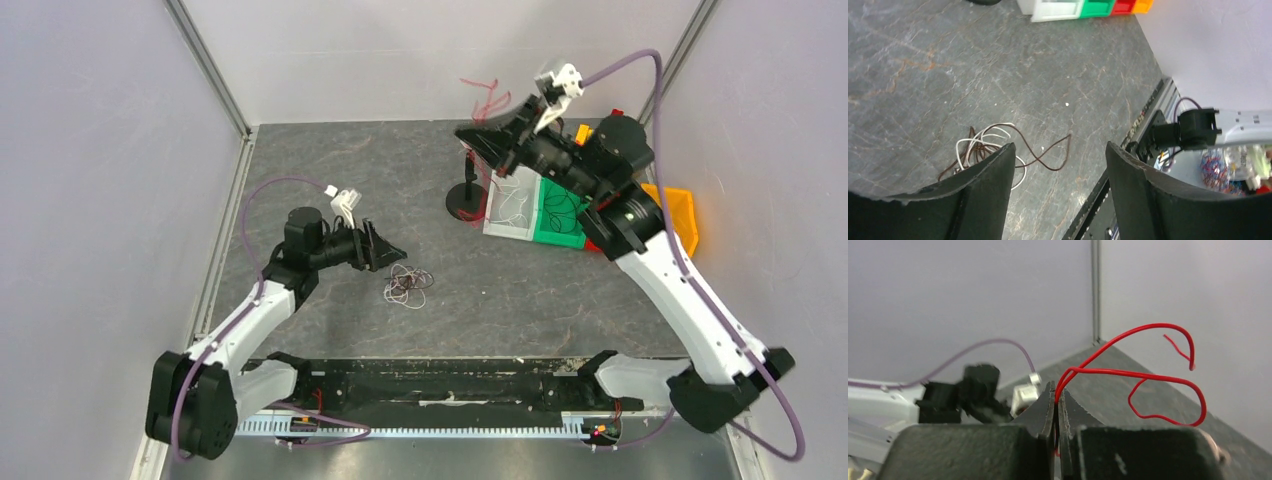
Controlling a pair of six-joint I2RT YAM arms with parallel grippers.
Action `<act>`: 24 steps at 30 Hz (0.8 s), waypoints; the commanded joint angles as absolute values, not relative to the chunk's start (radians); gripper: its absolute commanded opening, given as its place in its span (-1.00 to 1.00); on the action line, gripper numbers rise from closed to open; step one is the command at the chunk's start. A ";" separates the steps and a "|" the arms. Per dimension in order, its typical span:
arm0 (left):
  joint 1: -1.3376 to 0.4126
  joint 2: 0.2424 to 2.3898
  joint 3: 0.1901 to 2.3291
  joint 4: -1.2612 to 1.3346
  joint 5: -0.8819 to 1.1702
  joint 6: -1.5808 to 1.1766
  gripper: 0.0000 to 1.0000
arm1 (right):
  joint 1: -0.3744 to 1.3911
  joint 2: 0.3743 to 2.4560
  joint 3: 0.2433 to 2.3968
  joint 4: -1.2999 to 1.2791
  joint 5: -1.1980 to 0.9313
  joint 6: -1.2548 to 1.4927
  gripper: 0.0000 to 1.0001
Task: Untangle the cables
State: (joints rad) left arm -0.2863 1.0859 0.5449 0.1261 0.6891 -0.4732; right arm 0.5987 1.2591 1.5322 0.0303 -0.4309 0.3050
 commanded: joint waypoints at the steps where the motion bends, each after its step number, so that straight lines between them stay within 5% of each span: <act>1: -0.282 1.007 0.675 -0.029 0.811 -0.319 0.54 | 0.497 1.141 1.408 -0.220 -0.449 0.215 -1.00; 8: -0.394 0.843 0.833 0.019 0.751 -0.108 0.59 | 0.405 1.069 1.180 -0.152 -0.728 0.402 -1.00; 20: -0.751 0.978 0.991 0.147 0.667 0.330 0.62 | 0.436 1.025 0.941 0.035 -0.997 0.581 -1.00; 24: -0.780 1.048 1.023 0.214 0.576 0.199 0.58 | 0.488 1.036 0.965 -0.049 -1.032 0.477 -1.00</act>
